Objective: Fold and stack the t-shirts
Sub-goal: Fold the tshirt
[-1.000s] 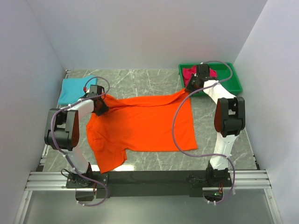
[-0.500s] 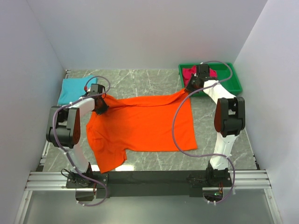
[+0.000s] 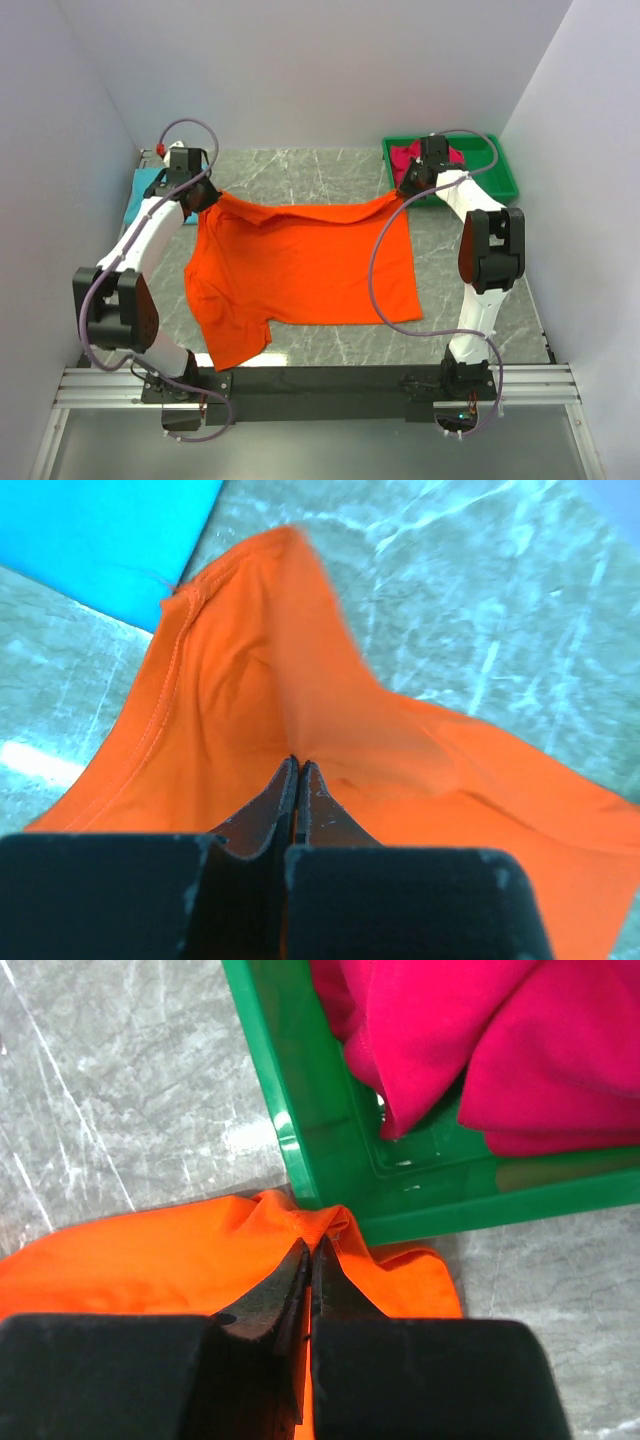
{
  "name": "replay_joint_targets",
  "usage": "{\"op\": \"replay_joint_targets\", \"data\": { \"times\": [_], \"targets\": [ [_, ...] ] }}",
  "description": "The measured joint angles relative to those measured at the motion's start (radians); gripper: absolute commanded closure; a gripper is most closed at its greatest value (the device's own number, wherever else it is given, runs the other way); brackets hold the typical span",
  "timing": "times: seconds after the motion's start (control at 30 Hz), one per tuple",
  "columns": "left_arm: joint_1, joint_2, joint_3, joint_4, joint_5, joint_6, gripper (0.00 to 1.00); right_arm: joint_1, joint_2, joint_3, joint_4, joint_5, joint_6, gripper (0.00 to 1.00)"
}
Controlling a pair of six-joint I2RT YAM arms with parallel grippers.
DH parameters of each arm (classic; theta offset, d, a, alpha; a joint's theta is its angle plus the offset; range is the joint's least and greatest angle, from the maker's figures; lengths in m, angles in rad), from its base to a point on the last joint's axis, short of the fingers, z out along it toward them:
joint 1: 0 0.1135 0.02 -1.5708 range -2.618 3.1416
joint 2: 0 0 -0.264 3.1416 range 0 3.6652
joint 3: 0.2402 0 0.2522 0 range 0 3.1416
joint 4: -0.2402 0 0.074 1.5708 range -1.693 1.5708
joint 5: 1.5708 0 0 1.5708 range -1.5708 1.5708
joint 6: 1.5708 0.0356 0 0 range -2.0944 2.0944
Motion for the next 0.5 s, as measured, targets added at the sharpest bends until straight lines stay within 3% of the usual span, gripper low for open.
{"op": "replay_joint_targets", "data": {
  "times": [0.5],
  "targets": [
    [0.003, -0.219, -0.014, -0.093, 0.056, -0.011, 0.99, 0.0, -0.008, 0.001, -0.064, 0.017, -0.005, 1.0]
  ]
}}
